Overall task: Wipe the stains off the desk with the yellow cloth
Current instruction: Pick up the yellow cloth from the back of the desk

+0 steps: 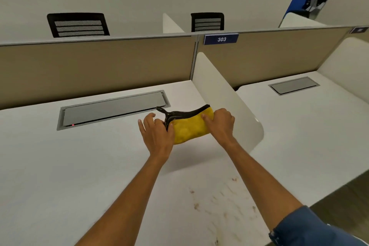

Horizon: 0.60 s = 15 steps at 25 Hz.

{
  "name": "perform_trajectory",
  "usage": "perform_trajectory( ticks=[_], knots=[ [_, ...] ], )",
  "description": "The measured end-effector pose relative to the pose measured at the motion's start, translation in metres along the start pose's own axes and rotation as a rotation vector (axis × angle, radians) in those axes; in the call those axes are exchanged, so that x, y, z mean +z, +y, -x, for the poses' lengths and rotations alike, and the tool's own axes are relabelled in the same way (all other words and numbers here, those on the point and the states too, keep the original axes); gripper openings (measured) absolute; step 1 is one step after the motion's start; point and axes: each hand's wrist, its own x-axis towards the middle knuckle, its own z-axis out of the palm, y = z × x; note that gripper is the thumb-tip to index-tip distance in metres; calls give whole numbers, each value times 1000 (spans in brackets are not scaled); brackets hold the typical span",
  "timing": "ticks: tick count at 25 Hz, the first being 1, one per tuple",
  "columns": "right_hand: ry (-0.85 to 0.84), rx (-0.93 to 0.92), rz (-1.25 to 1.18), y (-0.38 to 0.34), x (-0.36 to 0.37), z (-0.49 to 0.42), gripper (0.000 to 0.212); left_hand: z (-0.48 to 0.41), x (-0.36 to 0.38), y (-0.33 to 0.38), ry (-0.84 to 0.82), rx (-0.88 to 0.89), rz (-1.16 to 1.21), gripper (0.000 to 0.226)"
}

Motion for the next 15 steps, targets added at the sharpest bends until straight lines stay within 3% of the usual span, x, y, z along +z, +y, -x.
perform_trajectory(
  ticks=[8,15],
  knots=[
    [-83,4,84,58,-54,86,52,111,-25,20,-74,42,-48,42],
    [-199,-28,219,129,-51,106,51,162,13,38,-142,23,-88,40]
  ],
)
